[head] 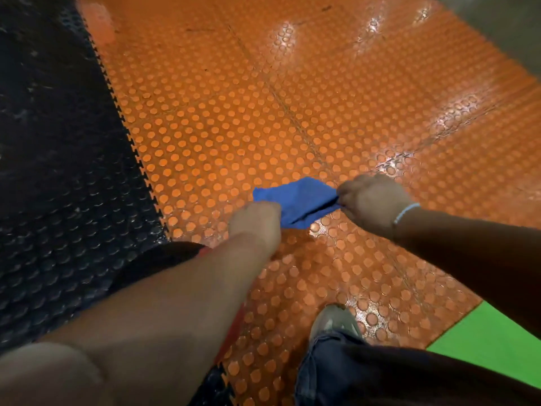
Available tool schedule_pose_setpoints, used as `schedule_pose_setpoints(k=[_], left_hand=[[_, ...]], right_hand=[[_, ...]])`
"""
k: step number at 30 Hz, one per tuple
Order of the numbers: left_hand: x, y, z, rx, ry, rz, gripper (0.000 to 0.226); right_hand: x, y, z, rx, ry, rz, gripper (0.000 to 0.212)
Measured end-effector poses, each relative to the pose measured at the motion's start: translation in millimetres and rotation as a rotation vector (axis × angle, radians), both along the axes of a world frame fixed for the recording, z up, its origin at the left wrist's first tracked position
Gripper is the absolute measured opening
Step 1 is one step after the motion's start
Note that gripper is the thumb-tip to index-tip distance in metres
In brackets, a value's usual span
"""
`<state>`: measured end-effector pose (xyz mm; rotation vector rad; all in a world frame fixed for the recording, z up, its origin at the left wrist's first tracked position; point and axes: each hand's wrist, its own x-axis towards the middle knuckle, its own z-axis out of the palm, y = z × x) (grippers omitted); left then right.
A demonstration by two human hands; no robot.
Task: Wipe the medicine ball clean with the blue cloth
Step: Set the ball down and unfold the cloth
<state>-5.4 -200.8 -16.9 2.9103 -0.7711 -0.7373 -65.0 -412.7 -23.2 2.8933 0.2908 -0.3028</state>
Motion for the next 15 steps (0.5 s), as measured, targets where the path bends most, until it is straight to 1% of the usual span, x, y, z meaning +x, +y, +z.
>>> schedule_pose_setpoints(k=[1, 2, 4, 6, 10, 15], left_hand=[[-9.8, -2.7, -12.3, 0.064, 0.029, -0.074, 0.033], [-18.3, -4.6, -23.7, 0.126, 0.063, -0.140, 0.033], [-31.4, -6.7, -42.0, 0.227, 0.123, -0.237, 0.034], [-34.7, -8.4, -51.2, 0.277, 0.170, -0.275, 0.035], [-17.3, -13.4, -57.1, 0.314, 0.186, -0.224, 0.036], [6.4, -18.4, -55.1, 0.329, 0.252, -0.063, 0.035]], right_hand=[[-13.5, 1.1, -13.5, -0.015, 0.018, 0.045, 0.016], [-25.7, 2.7, -24.7, -0.017, 0.078, 0.063, 0.015], [-46.6, 6.0, -49.1, -0.011, 0.271, 0.067, 0.026], [-57.7, 9.2, -65.8, 0.017, 0.430, 0.004, 0.030], [-51.2, 9.5, -77.7, 0.113, 0.512, -0.186, 0.025], [-16.4, 12.7, -70.2, 0.223, 0.480, -0.299, 0.020]])
